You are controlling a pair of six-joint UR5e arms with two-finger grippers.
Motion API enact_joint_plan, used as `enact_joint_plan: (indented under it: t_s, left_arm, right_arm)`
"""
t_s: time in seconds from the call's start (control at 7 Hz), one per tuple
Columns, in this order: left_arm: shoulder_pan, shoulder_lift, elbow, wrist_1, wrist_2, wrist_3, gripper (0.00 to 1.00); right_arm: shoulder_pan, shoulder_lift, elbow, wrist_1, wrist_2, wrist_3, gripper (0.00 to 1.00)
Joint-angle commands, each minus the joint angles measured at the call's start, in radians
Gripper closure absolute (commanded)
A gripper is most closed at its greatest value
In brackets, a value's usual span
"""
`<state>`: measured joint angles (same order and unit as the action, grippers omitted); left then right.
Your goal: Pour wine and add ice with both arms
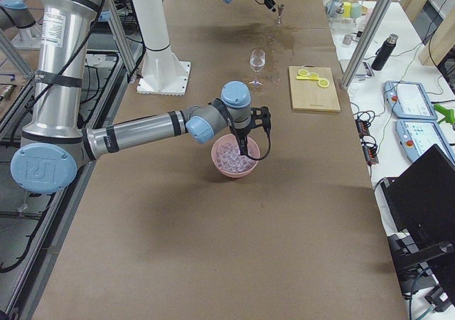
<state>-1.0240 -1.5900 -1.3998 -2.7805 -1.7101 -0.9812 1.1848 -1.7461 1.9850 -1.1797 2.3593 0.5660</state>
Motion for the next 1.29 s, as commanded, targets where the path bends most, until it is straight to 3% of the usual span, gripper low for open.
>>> enact_joint_plan:
  t_s: [0.0, 0.14, 0.43, 0.71, 1.14]
  left_arm:
    - [-0.207, -0.007, -0.045, 0.193, -0.339, 0.112, 0.02]
    - [-0.249, -0.004, -0.074, 0.31, -0.423, 0.291, 0.02]
    - [-0.28, 0.014, -0.196, 0.587, -0.473, 0.454, 0.02]
    - [-0.286, 0.125, -0.286, 0.604, -0.488, 0.47, 0.02]
    - [-0.288, 0.13, -0.289, 0.592, -0.5, 0.469, 0.02]
  right_arm:
    - [-0.01, -0.003, 0.0, 0.0, -0.027, 0.0, 0.0]
    - [-0.033, -0.003, -0.003, -0.001, -0.082, 0.0, 0.0]
    - [-0.075, -0.018, -0.006, -0.006, -0.086, 0.0, 0.0]
    - [-0.143, -0.033, -0.017, -0.006, -0.097, -0.003, 0.02]
    - [-0.22, -0.001, -0.064, -0.011, -0.179, -0.001, 0.05]
